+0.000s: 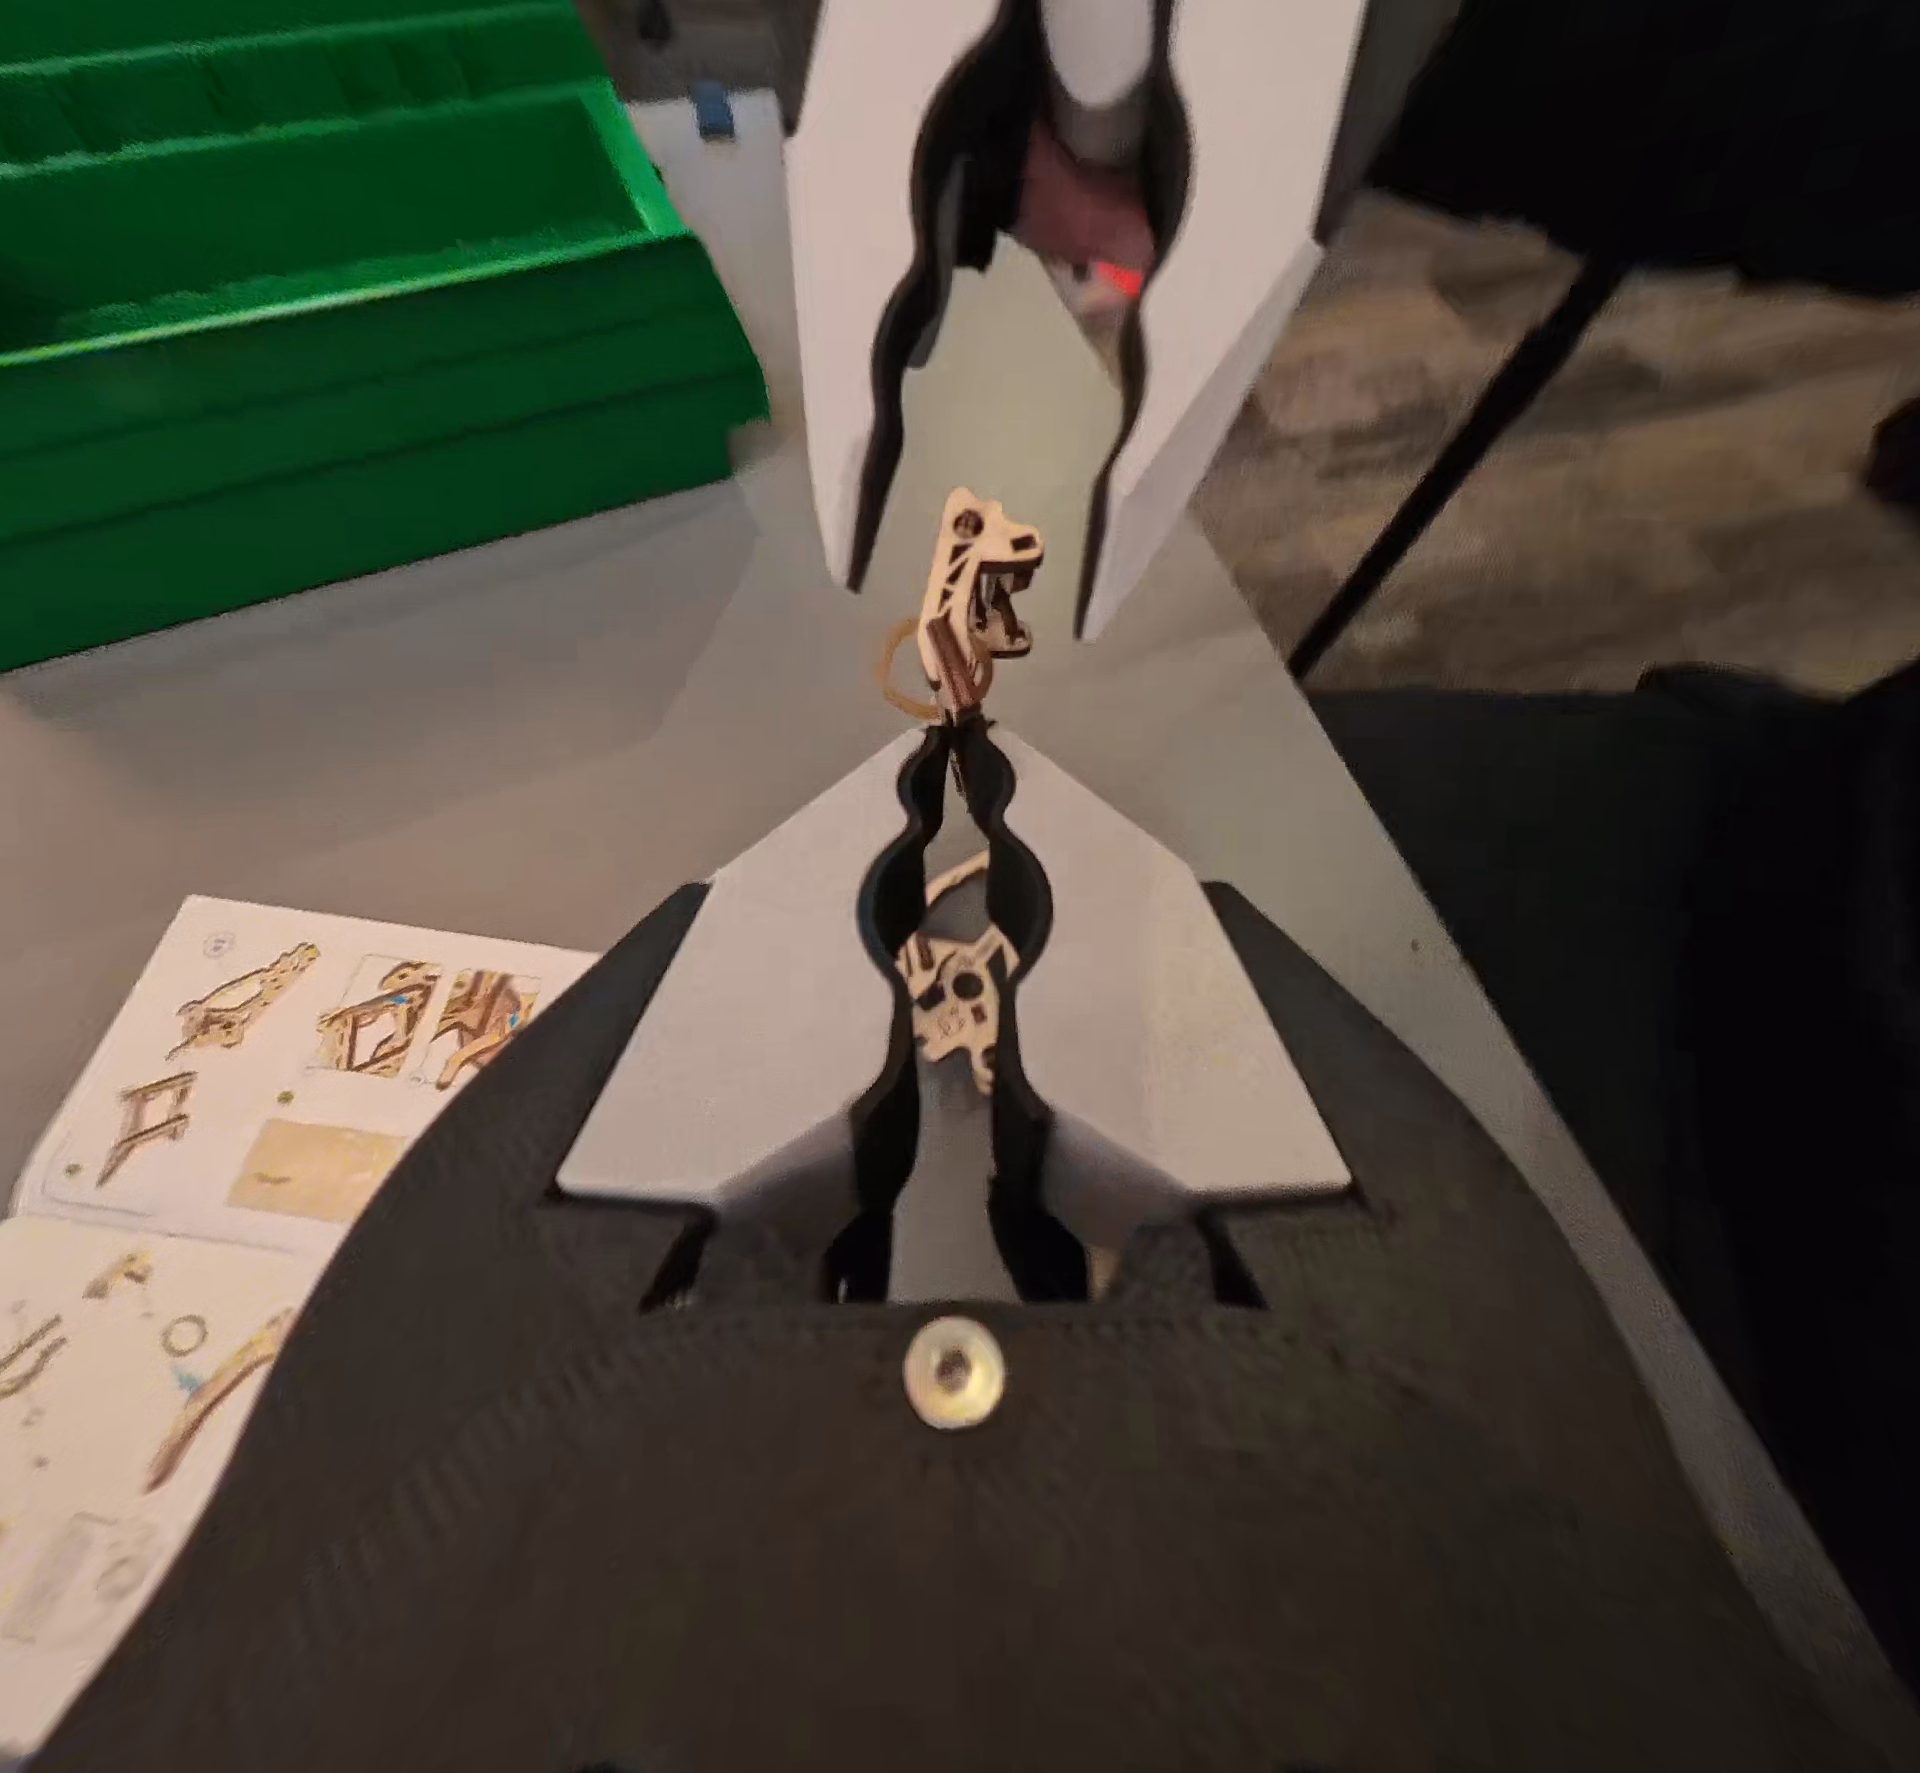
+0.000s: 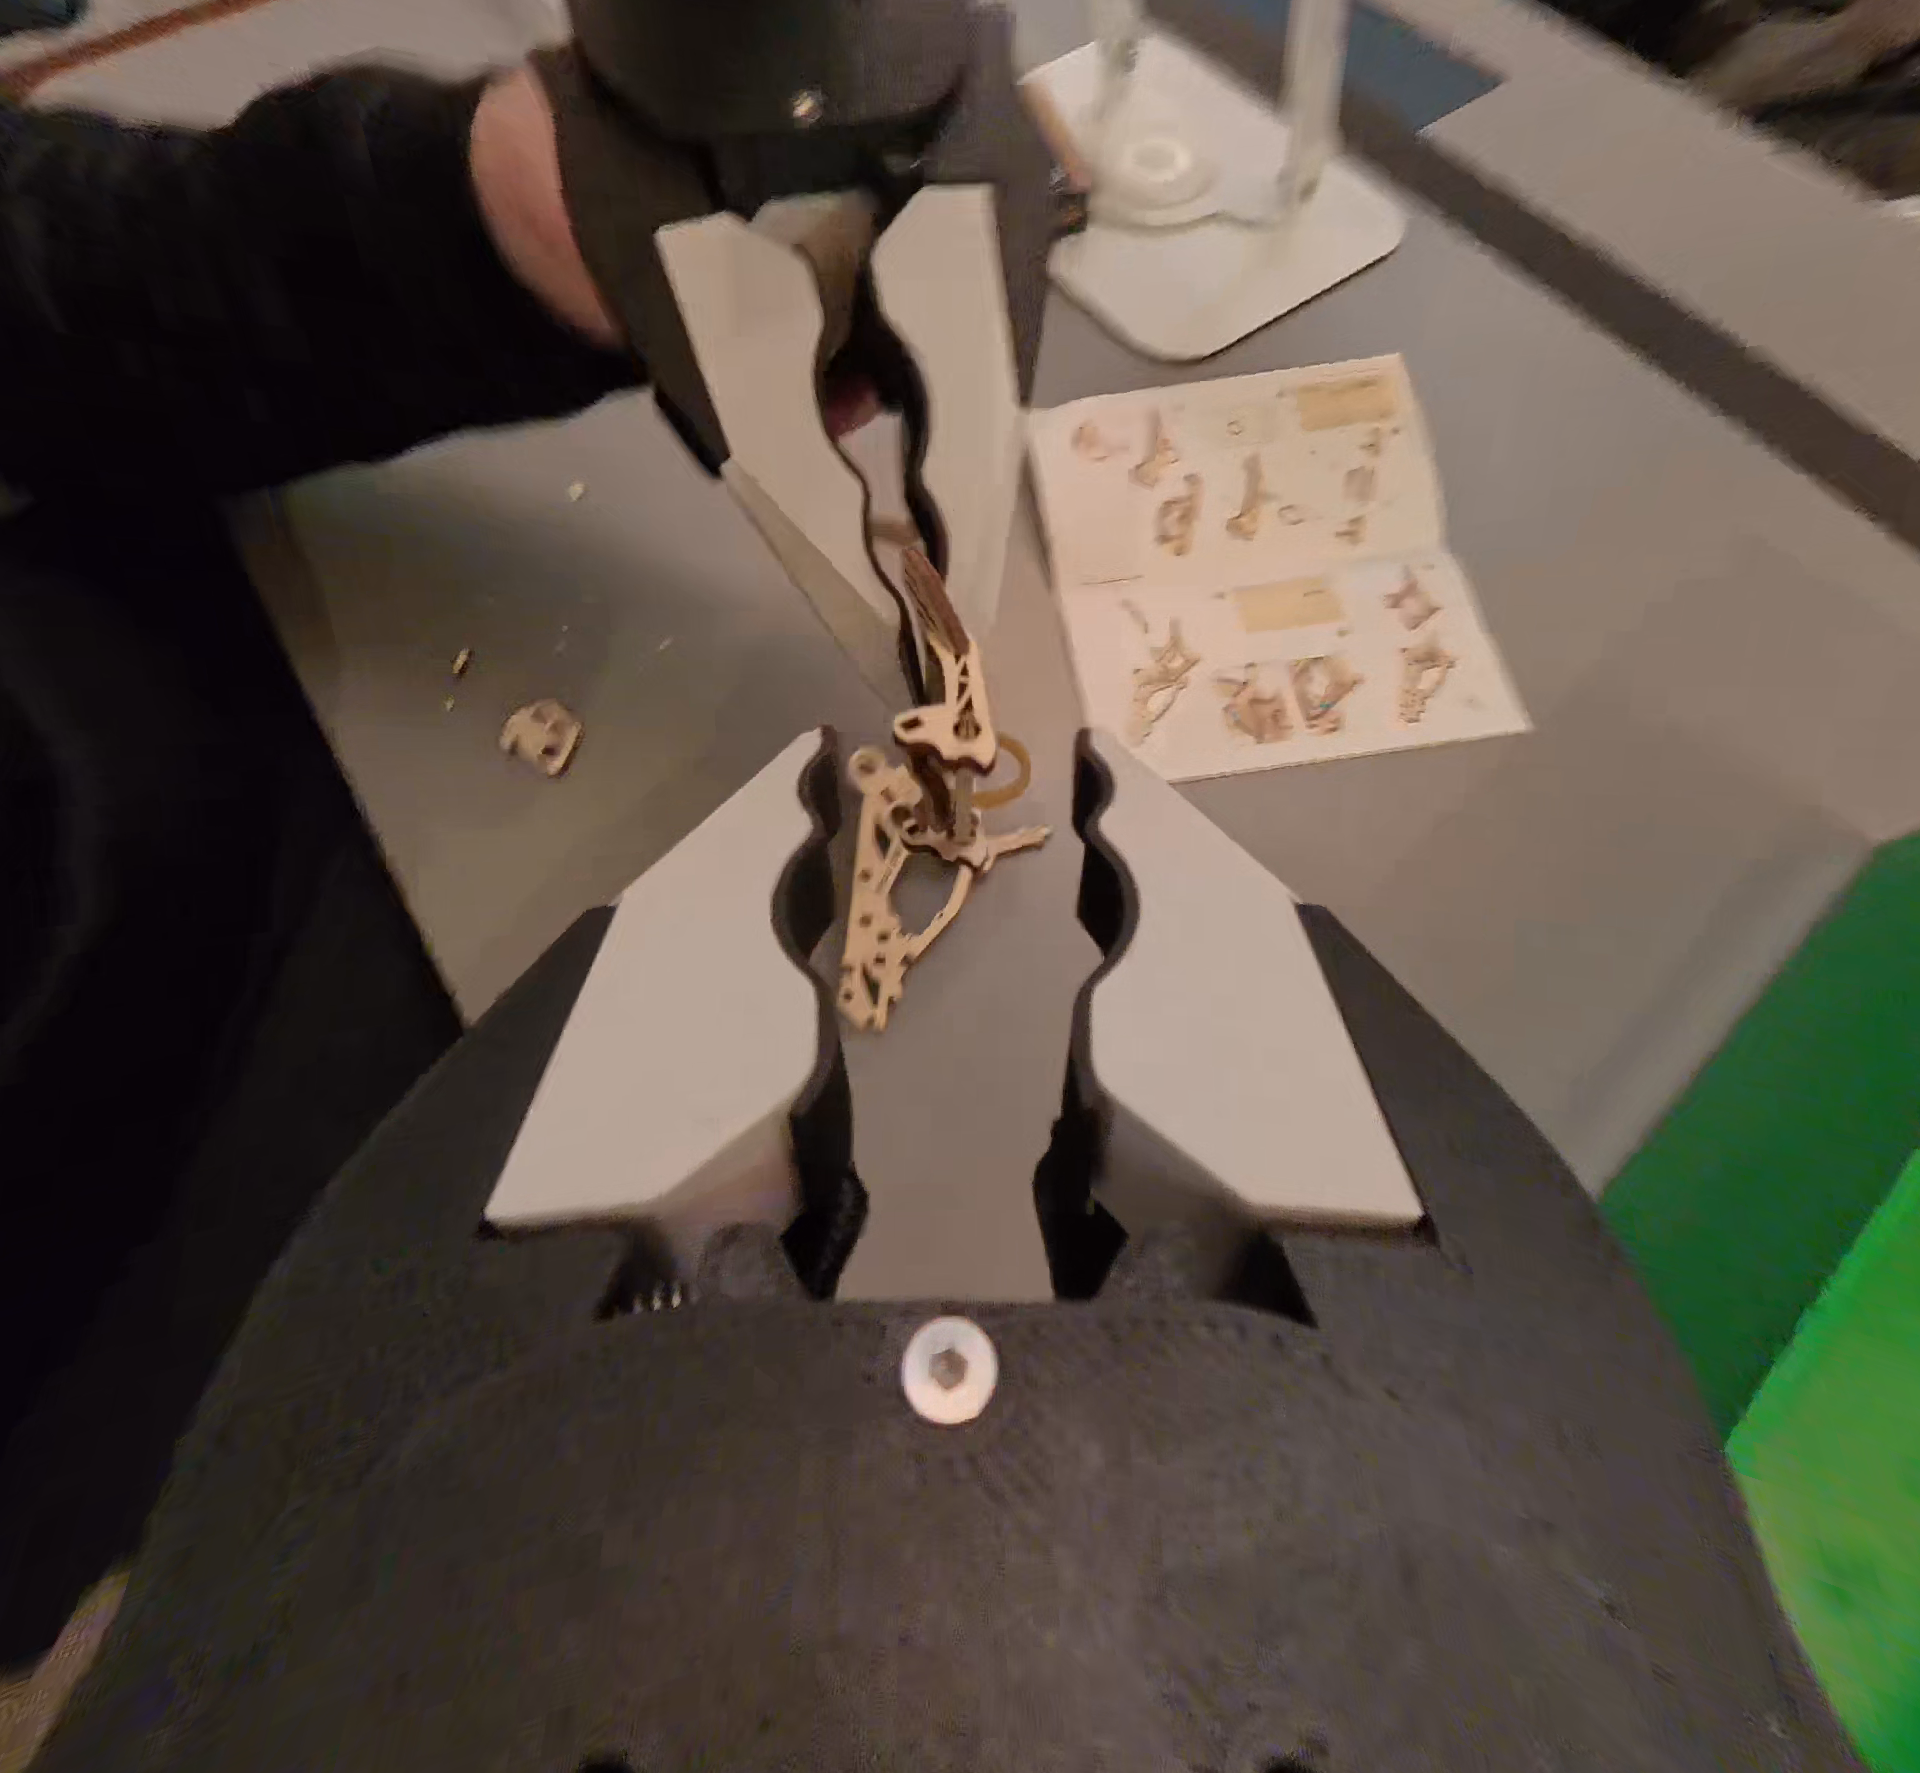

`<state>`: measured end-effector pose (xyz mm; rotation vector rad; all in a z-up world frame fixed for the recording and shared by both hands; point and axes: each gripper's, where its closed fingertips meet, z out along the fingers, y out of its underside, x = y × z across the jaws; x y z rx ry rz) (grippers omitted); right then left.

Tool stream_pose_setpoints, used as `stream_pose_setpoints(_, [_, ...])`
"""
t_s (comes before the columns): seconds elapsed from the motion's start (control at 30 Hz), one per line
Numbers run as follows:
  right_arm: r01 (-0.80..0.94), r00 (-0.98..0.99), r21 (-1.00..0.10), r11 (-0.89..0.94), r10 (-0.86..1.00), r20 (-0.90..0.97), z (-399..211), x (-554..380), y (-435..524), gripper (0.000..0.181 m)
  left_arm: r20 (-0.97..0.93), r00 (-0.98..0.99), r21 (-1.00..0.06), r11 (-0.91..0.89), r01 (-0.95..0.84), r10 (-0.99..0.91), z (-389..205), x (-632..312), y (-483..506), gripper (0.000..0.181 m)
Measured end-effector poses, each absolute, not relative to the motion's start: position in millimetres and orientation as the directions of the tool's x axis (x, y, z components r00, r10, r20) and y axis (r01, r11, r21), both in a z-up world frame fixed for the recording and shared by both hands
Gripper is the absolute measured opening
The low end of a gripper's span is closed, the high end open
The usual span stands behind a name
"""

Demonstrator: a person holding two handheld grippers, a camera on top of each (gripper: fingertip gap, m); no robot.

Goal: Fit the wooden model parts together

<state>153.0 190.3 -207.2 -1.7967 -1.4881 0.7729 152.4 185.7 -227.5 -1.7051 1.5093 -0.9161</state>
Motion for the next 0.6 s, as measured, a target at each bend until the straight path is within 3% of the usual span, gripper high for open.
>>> stream_pose_setpoints(0.13, [0.728, 0.093, -0.679, -0.1, 0.995, -0.046, -231.2, 155.8, 190.8, 0.016, 0.024, 0.042, -0.754, -0.046, -0.655, -0.999, -242.1, 148.8, 188.1, 0.002])
stream_pose_setpoints(0.37, [0.687, 0.119, -0.704, -0.18, 0.984, -0.136, -242.5, 150.9, 198.1, 0.015, 0.063, 0.041, -0.733, -0.074, -0.676, -0.997, -252.2, 144.1, 196.8, 0.002])
stream_pose_setpoints(0.47, [0.61, 0.189, -0.736, -0.295, 0.955, -0.227, -249.1, 150.5, 203.7, 0.015, 0.091, 0.159, -0.753, -0.172, -0.635, -0.983, -251.8, 136.1, 210.2, 0.032])
stream_pose_setpoints(0.6, [0.463, 0.273, -0.75, -0.472, 0.881, -0.386, -262.6, 148.2, 208.7, 0.015, 0.17, 0.266, -0.731, -0.303, -0.612, -0.949, -271.9, 109.2, 196.9, 0.058])
